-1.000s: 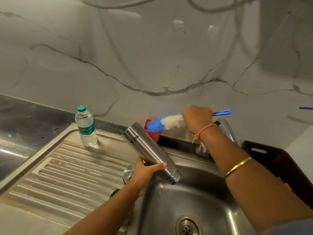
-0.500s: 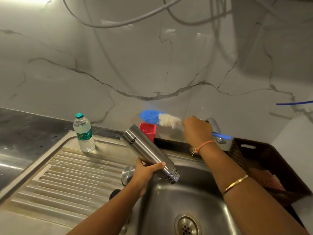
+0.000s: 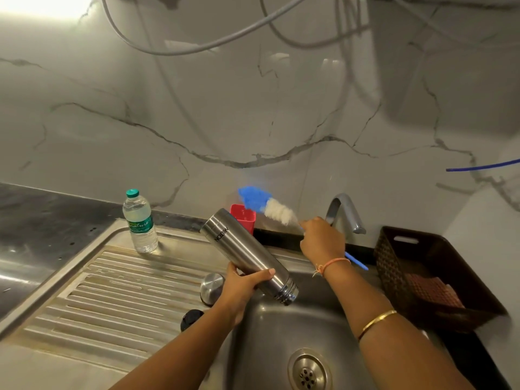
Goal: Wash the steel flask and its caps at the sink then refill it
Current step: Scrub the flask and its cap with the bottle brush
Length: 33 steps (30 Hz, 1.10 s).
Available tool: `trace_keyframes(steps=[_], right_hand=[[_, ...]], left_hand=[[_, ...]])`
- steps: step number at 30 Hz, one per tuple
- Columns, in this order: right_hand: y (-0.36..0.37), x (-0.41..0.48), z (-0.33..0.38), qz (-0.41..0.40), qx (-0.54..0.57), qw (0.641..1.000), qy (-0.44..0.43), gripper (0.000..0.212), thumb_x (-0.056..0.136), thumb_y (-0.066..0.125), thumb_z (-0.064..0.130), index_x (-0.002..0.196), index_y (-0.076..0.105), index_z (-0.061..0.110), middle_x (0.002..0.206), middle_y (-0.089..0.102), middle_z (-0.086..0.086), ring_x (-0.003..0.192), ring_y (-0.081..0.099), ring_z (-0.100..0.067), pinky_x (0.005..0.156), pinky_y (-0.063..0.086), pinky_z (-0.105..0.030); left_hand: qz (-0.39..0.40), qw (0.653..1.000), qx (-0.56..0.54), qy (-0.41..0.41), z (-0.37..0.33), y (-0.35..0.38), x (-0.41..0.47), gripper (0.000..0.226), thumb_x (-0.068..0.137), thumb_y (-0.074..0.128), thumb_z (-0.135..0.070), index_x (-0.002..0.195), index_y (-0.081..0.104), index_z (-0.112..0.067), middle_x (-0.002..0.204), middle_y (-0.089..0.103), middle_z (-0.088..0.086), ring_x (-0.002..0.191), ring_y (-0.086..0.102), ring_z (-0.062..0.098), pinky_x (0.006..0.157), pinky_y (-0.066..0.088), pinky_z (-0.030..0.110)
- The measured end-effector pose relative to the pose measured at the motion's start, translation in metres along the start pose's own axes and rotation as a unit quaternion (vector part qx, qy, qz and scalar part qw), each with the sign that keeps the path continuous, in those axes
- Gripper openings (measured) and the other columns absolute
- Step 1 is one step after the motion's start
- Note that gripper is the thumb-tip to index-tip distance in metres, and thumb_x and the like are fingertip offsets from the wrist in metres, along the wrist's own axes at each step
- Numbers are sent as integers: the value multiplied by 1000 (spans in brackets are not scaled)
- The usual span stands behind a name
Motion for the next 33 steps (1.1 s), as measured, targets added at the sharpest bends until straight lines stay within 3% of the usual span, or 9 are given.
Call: trace_keyframes(steps=[3,6,10,15,20,23,27,29,33], right_hand=[[13,-9,-17,30,114,992,54,30,91,47,9,116,62,14,111,63,-11,97,60,-30,76,46,-31],[18,-30,-27,32,227,970,85,33,93,44,8,121,61,12,116,62,-11,101,58,-27,78,41,-25],[11,-74,-37,16,287,952,102,30,95,43,11,119,61,10,103,65,-9,88,58,-20,76,45,-27],[-8,-120,-49,-12,247,962,113,32,97,41,15,125,57,11,118,60,-8,105,57,-21,82,39,-21],[-28,-151,-53,-25,163,981,106,35,98,35,19,130,49,17,121,54,-1,107,56,-17,84,42,-23],[-40,-161,-51,-23,151,983,104,35,98,33,18,130,45,19,124,54,-1,110,56,-17,86,44,-25],[-60,-148,-68,-26,175,977,118,34,97,38,16,129,49,12,121,58,-6,109,56,-21,75,38,-22],[-64,-147,-75,-16,195,972,127,32,97,40,17,126,51,11,118,59,-7,105,57,-21,72,36,-22],[-68,-166,-61,-23,158,983,89,39,98,37,17,137,41,16,123,55,-5,110,56,-20,85,44,-26]], left_hand=[[-7,1000,-7,2,-2,2,-1,97,48,90,-17,129,38,-19,118,60,12,106,63,29,99,48,46],[-14,1000,-16,6,-10,6,-3,84,60,85,-10,128,36,-18,118,59,12,106,63,30,99,48,46],[-32,998,-40,23,-31,16,-2,78,69,80,-6,131,34,-16,120,57,13,107,61,30,99,48,45],[-57,993,-92,56,-64,41,3,76,71,79,-4,133,36,-14,120,61,14,105,64,28,92,52,39],[-93,986,-113,81,-89,64,-2,84,51,89,-15,121,42,-22,115,63,8,100,65,26,86,55,39],[-94,984,-119,93,-97,79,-11,73,69,81,-11,129,39,-17,115,60,9,102,63,26,95,51,42],[-28,989,-116,92,-92,104,-23,65,77,75,-10,130,39,-16,118,59,8,104,62,25,86,53,37],[-20,989,-118,92,-89,108,-24,64,79,72,-6,133,38,-14,118,58,9,103,62,24,90,52,39],[-12,983,-151,100,-92,114,-25,66,79,72,-8,135,39,-10,124,58,12,107,61,24,95,50,40]])
Point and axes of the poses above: each hand's wrist, its own x-axis towards the middle knuckle, its own y-axis out of the palm, z = x × y, the point moved 10 cm from there along x, towards the middle knuckle
